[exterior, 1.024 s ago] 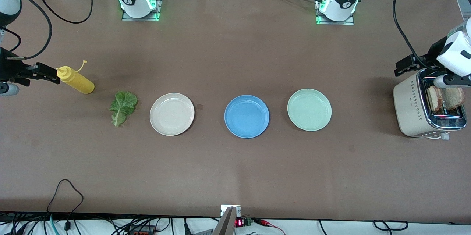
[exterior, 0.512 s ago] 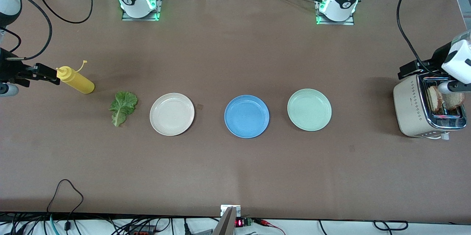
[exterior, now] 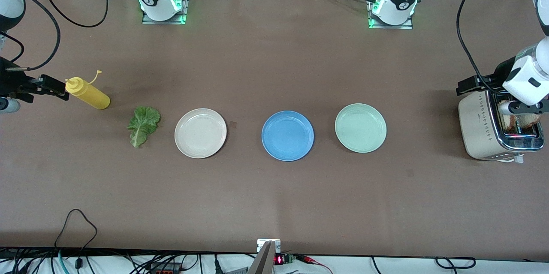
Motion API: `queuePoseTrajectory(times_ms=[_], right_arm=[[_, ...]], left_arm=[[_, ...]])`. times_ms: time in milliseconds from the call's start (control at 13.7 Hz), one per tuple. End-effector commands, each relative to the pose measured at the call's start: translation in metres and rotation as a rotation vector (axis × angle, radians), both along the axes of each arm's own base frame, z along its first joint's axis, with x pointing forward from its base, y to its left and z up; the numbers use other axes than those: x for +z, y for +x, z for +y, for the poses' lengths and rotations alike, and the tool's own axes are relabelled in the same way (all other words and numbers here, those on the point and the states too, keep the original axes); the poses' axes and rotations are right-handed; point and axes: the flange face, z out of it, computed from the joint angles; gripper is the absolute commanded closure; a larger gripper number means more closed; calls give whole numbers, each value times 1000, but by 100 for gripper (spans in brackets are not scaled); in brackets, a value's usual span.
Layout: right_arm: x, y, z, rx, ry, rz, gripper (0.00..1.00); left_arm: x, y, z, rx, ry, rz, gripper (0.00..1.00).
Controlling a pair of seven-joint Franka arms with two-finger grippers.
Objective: Make sandwich in blue plate with both arms
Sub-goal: 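Move the left gripper over the toaster slots toward the bread slices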
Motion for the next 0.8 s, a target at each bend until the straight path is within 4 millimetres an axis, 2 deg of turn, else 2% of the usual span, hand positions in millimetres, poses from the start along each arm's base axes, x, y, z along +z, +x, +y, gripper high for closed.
queuePoseTrajectory(times_ms=[0, 219, 366, 512, 731], right_arm=[[5, 0, -1, -5, 3, -16, 0], [5, -1, -3, -13, 5, -14, 0], [4, -1, -4, -18, 11, -14, 0], [2, 0, -3, -15, 11, -8, 0], [2, 1, -4, -15, 9, -17, 0]], left_arm=[[-10, 17, 29, 26, 3, 9, 0], [-23, 35, 56, 58, -6, 12, 0], [-39, 41, 87, -11, 15, 29, 0], [-53, 44, 98, -64, 23, 52, 0], [-71, 38, 136, -13, 12, 76, 0]])
